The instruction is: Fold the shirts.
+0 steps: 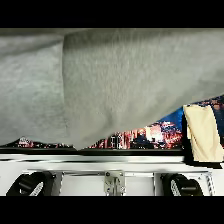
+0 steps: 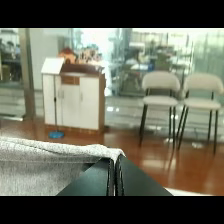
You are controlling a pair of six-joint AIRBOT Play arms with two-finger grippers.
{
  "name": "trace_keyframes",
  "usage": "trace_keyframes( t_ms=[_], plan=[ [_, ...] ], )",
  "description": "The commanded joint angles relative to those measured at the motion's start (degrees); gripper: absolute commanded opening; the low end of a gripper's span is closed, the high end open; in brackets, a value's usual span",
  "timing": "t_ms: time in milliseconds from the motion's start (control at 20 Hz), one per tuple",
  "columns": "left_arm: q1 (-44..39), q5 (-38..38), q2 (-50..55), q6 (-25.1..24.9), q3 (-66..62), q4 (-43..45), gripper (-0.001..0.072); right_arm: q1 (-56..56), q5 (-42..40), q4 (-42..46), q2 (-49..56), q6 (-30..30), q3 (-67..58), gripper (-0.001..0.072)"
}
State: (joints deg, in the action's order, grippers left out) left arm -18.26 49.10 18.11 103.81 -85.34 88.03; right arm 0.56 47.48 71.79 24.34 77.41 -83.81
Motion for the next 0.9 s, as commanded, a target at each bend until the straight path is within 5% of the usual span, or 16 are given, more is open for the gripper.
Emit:
trace_keyframes(
  t_ms=[0,400,850],
  plan=[
    [0.4,8.3,-0.9,-1.8,-1.3,2.4,0.0029,0.0,6.1,1.0,-2.6,0.1,-1.4,0.0056],
    [0.4,12.9,4.6,-1.6,7.6,14.6,0.003,0.0,31.5,5.0,12.0,3.7,-1.4,0.0056],
    [5.9,7.2,36.0,1.0,12.8,15.5,0.003,0.0,6.6,-1.2,47.8,9.4,-1.4,0.0056]
  ],
)
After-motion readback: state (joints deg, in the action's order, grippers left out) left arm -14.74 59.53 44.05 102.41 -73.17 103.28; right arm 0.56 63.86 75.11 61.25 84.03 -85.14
